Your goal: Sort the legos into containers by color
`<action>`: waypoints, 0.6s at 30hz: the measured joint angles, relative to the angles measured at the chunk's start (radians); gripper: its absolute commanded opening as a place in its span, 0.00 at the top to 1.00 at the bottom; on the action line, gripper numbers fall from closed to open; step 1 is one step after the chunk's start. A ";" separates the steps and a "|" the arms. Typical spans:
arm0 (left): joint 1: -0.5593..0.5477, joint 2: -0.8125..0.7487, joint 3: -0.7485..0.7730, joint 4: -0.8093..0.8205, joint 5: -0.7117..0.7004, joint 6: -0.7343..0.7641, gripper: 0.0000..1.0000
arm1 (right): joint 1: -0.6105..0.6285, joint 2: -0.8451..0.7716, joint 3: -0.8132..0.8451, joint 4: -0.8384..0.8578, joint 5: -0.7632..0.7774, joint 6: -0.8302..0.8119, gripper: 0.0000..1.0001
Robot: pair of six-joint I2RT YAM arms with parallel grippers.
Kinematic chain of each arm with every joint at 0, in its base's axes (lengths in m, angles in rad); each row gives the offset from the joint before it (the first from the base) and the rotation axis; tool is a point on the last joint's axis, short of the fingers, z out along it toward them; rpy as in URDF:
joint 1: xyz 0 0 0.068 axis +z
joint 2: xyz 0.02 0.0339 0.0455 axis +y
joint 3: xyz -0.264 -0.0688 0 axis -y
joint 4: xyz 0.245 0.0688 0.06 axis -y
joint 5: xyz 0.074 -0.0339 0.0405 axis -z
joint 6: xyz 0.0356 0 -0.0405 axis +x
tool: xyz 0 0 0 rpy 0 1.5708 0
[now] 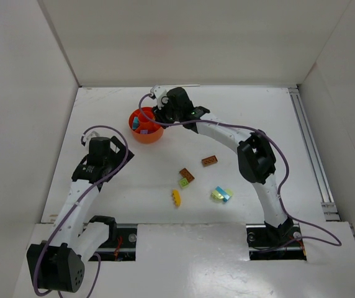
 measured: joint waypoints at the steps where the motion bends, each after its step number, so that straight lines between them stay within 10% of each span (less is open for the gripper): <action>1: 0.000 0.000 0.000 0.002 0.002 0.002 0.00 | 0.000 0.000 0.000 0.000 0.000 0.000 0.74; 12: 0.000 0.000 0.000 0.016 0.050 0.027 0.00 | 0.000 0.000 0.000 0.000 0.003 -0.010 0.34; 18: 0.000 0.000 0.000 0.020 0.074 0.035 0.00 | -0.007 0.000 0.000 -0.003 0.004 -0.023 0.29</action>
